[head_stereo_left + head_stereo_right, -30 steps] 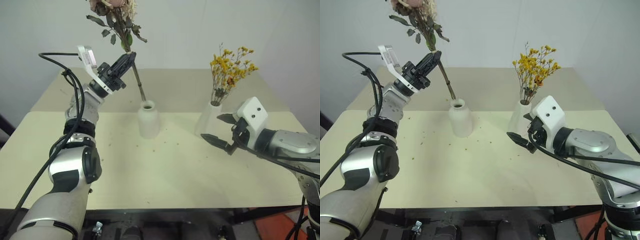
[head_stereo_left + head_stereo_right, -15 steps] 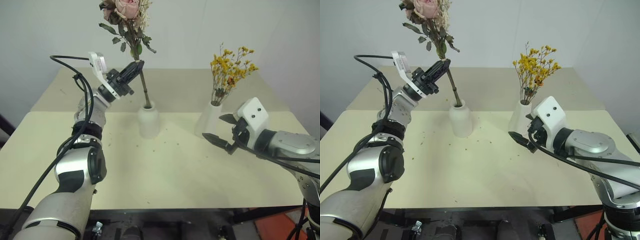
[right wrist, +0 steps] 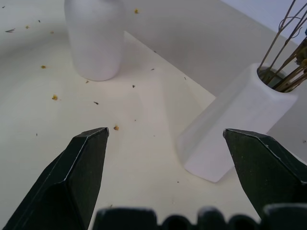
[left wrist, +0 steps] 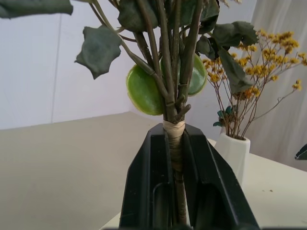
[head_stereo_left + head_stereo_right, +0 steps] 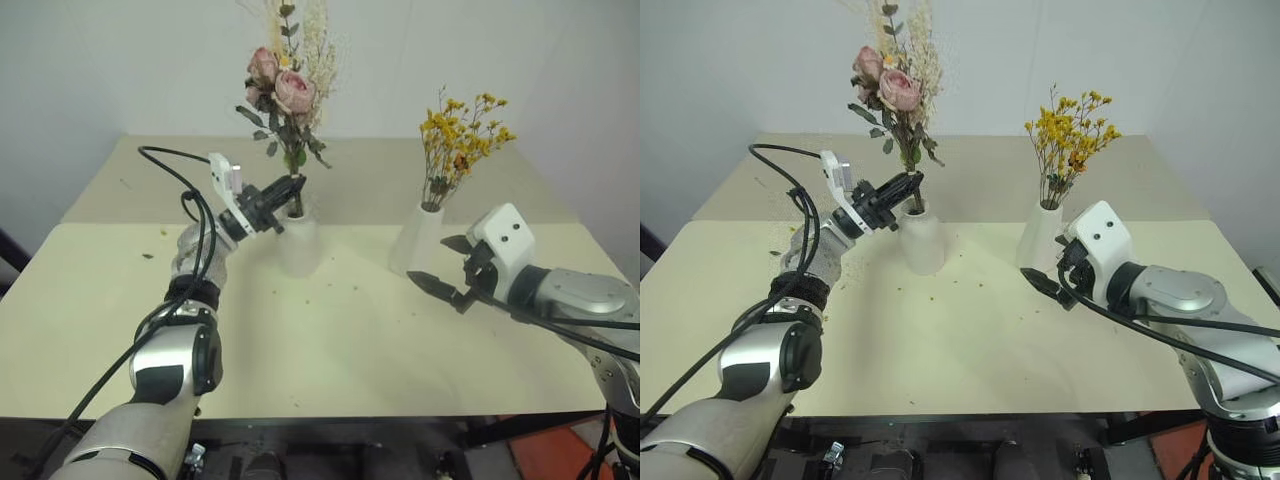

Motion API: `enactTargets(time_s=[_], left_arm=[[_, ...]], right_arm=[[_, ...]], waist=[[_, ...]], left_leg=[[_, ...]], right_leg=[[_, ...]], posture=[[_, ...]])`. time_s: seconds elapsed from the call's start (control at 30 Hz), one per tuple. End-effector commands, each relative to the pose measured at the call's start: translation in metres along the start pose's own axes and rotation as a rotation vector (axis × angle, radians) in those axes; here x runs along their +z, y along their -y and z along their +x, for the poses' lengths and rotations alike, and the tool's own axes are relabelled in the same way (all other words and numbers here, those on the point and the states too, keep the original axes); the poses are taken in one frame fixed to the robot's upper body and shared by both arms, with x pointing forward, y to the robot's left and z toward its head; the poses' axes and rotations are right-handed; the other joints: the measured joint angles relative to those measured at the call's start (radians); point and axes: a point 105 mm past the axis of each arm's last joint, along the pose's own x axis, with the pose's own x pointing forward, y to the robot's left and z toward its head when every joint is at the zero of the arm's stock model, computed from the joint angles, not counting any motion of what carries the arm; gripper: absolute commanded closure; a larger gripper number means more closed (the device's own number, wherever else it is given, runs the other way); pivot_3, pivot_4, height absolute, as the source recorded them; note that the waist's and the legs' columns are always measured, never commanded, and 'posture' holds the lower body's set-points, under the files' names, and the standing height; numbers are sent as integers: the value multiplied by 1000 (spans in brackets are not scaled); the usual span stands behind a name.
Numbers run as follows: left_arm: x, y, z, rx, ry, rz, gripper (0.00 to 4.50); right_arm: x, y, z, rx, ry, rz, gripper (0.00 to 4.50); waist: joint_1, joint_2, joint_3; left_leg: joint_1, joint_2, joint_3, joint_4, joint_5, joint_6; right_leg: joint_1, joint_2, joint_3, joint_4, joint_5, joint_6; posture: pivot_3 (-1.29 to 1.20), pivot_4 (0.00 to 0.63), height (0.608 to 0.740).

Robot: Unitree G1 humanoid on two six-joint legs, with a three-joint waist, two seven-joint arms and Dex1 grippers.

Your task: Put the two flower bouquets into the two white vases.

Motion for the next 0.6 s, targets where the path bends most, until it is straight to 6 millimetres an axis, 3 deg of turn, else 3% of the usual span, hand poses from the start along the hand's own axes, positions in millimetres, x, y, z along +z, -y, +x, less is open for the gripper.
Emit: enactTargets(time_s=[0.03,0.17,0.43,0.6], left_arm=[[18,2,5,-11,51,80,4413],[20,3,5,-20,62,85,4413],[21,15,-5,-109,58,119,1949],[17,9,-9,-44,23,162,402]], right_arm=[[9,-2,-3,-10,46,-50,0],[9,-6,-3,4,55,-67,0],[5,-8,-3,0,49,-76,0],[5,-8,-1,-4,50,-85,0]], waist=[[0,0,0],[-1,0,0],[-1,0,0],[0,0,0]], left_leg=[[0,0,0,0,0,0],[0,0,0,0,0,0],[1,0,0,0,0,0],[1,0,0,0,0,0]], right_leg=[[0,0,0,0,0,0],[0,0,0,0,0,0],[0,0,0,0,0,0],[0,0,0,1,0,0]], posture=[[0,150,740],[0,150,740],[0,150,740],[0,150,740]])
